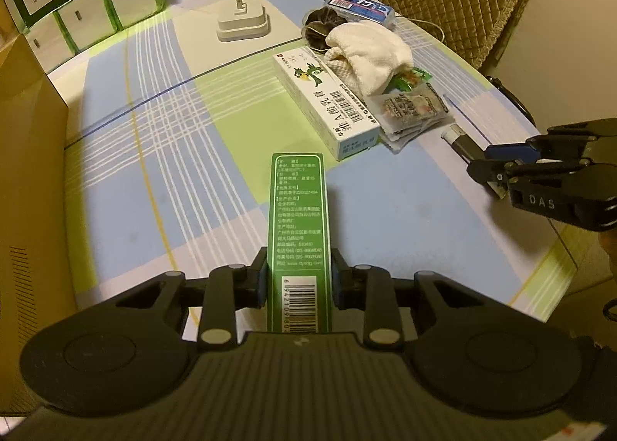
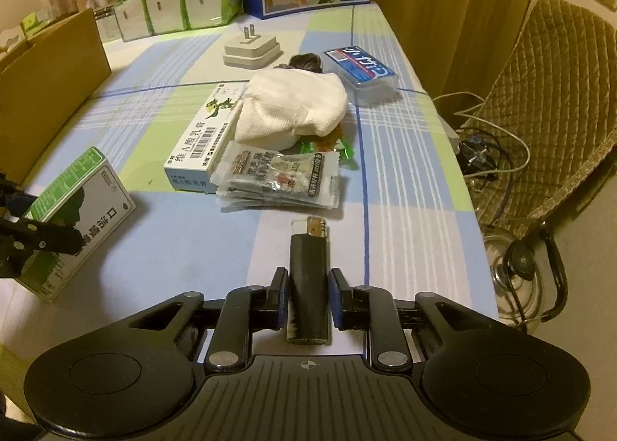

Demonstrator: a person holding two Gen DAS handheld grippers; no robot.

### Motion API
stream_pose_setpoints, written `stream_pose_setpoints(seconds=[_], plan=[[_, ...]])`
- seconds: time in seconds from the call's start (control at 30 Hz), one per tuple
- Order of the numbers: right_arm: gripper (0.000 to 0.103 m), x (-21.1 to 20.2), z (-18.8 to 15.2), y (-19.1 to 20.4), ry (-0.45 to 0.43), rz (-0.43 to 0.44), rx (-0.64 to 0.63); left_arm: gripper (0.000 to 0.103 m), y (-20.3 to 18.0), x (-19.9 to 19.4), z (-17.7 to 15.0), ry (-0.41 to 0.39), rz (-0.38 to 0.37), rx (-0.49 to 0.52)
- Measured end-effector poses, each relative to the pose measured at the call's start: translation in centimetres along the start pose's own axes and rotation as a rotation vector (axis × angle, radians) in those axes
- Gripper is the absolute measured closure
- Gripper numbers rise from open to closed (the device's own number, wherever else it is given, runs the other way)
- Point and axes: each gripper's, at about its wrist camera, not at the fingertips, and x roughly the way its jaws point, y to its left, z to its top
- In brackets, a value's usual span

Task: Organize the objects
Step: 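Lift the green box with the left tool while the right tool grasps the black lighter, then carry the green box and lighter into the cardboard box and release both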

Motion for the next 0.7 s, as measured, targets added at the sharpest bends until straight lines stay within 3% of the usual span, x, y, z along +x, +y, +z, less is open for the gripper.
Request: stream_pose_setpoints(seconds=[0.37, 0.7], plan=[[0.085, -2.7, 0.3, 0.2, -0.034, 0.014, 0.048, 0.078, 0.0, -2.1, 0.4, -0.019, 0.009, 0.023], [0.085, -7.2, 3.6, 3.6, -0.128, 0.062, 0.009, 0.078, 1.3, -6.9, 1.6, -0.091, 0.035, 0.017]])
